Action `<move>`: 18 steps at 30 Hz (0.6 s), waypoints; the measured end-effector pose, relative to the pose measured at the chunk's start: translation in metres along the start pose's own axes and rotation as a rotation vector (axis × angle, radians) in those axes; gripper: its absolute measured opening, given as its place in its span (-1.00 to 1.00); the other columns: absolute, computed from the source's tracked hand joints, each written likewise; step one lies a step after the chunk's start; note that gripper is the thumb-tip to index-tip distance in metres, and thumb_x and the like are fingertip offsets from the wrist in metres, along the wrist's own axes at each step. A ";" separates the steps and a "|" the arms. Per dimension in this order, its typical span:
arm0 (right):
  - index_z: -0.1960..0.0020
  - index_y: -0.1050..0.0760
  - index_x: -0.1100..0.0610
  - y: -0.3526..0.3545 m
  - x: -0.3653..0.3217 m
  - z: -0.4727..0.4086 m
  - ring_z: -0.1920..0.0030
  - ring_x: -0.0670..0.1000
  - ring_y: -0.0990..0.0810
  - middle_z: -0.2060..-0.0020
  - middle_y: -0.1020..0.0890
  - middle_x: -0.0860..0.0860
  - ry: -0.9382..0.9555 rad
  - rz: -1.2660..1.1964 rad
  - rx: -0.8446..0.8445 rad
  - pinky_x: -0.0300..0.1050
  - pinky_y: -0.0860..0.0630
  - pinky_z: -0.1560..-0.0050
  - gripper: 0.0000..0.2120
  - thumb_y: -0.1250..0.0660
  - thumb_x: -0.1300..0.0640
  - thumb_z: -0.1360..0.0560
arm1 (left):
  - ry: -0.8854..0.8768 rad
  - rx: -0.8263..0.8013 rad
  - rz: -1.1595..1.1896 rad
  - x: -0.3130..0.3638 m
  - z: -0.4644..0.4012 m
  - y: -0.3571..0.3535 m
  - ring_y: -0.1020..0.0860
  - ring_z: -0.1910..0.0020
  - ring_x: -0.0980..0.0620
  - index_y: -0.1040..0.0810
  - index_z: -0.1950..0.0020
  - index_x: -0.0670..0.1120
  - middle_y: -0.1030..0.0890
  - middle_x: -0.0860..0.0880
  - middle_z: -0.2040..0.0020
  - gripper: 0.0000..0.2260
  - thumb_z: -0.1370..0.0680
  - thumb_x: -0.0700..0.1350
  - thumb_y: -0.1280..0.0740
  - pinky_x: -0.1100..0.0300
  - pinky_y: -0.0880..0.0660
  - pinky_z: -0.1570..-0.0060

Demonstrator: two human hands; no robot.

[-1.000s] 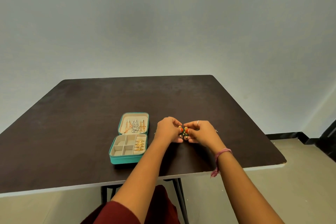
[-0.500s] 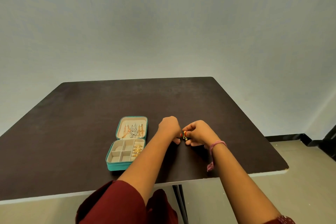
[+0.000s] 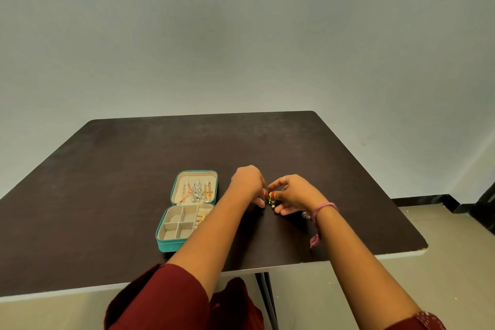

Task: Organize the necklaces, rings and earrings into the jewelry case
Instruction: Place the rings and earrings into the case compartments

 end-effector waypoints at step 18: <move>-0.03 -0.59 0.03 0.095 0.053 0.058 0.23 -0.09 -0.56 0.10 -0.62 -0.01 0.388 -0.175 0.467 -0.38 -0.48 0.34 -0.84 -0.30 0.23 -0.54 | -0.300 0.143 0.109 0.054 0.047 -0.025 -0.61 -0.04 -0.07 -0.58 -0.10 -0.14 -0.62 -0.11 -0.07 -0.82 -0.55 -0.21 -0.25 0.08 -0.52 -0.10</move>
Point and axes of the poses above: each hand's wrist, its own z-axis away from the middle knuckle, its own y-axis out of the back of the hand, x = y × z, the point moved 9 cm from there along -z, towards the middle knuckle
